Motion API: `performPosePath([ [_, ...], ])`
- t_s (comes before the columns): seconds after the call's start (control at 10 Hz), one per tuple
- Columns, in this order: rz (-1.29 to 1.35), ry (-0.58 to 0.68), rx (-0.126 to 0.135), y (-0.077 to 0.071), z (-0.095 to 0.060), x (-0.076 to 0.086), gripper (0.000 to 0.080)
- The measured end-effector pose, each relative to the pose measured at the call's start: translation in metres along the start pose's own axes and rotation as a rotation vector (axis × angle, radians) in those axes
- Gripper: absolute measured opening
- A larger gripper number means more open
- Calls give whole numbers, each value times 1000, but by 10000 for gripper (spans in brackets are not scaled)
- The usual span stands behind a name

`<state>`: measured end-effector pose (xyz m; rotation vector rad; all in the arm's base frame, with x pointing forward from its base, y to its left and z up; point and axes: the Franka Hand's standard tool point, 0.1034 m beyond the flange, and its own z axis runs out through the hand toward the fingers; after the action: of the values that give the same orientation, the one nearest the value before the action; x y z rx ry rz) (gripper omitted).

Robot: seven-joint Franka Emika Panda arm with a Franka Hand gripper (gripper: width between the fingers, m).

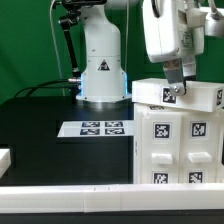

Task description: Assemble cabinet

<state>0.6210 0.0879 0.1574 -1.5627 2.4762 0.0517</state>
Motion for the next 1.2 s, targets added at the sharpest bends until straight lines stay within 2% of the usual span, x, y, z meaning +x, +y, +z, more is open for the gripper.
performPosePath([
  [0.1, -41, -11, 6, -1, -6, -3, 785],
  [0.4, -72, -51, 31, -5, -29, -13, 797],
  [0.7, -113, -45, 26, -4, -25, -12, 796],
  [0.9, -448, -22, -1, -10, -24, -19, 796],
  [1.0, -618, -21, 10, -16, -25, -22, 796],
  [1.2, -732, -25, 16, -23, -21, -17, 796],
])
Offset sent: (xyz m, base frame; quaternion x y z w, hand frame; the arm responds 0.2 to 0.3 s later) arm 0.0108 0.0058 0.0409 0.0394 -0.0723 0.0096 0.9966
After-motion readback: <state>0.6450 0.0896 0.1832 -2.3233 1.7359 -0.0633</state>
